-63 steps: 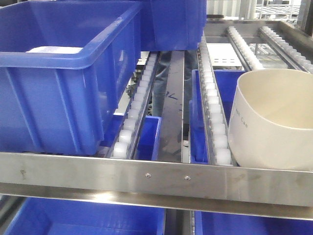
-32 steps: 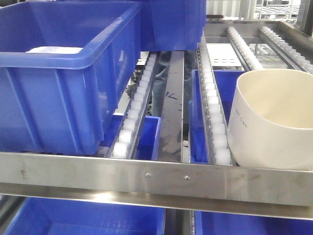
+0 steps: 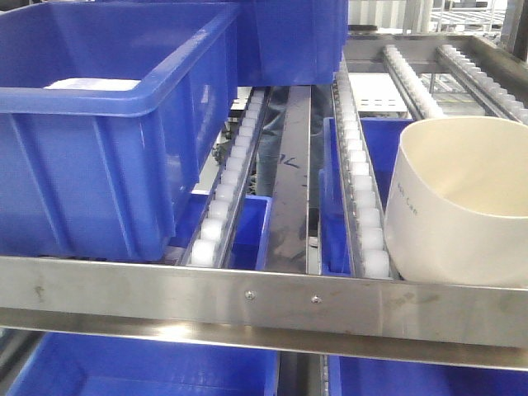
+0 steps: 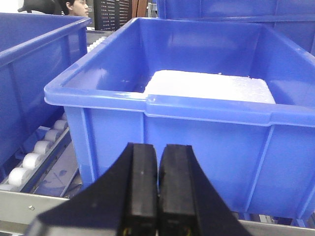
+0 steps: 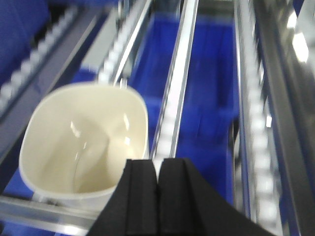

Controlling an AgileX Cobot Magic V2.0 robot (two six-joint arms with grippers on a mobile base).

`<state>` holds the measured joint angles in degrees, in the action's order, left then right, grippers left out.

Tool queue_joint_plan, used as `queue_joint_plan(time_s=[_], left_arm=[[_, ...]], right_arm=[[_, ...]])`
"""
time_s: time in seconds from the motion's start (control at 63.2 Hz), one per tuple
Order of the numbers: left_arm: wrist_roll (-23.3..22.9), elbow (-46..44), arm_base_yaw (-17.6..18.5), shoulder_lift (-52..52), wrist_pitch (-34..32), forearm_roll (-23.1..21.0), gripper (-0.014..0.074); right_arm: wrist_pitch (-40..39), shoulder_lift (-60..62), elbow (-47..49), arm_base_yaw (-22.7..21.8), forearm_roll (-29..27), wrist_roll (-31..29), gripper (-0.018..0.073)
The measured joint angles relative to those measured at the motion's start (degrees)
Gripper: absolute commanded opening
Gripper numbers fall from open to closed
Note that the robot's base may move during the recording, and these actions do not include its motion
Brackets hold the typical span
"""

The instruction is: Move white bin to right shelf second layer

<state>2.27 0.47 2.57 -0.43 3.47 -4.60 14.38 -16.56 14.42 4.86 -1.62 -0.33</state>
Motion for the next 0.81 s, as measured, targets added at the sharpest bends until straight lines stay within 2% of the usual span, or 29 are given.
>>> queue_joint_plan(time_s=[0.095,0.206,0.379,0.806], left_arm=[[0.00,0.00,0.00,0.00,0.00,0.00,0.0085],[0.00,0.00,0.00,0.00,0.00,0.00,0.0085],[0.00,0.00,0.00,0.00,0.00,0.00,0.0085],[0.00,0.00,0.00,0.00,0.00,0.00,0.0085]], right_arm=[[-7.24,4.16,-6.81,0.05,0.23,-0.31,0.0049],[-11.42,9.46,-13.46,0.05,0.36,-0.44,0.0049],[-9.12,16.89,-16.19,0.05,0.36,-0.44,0.0049],[-9.11,17.17,-16.19,0.05,0.43,-0.46,0.0049]])
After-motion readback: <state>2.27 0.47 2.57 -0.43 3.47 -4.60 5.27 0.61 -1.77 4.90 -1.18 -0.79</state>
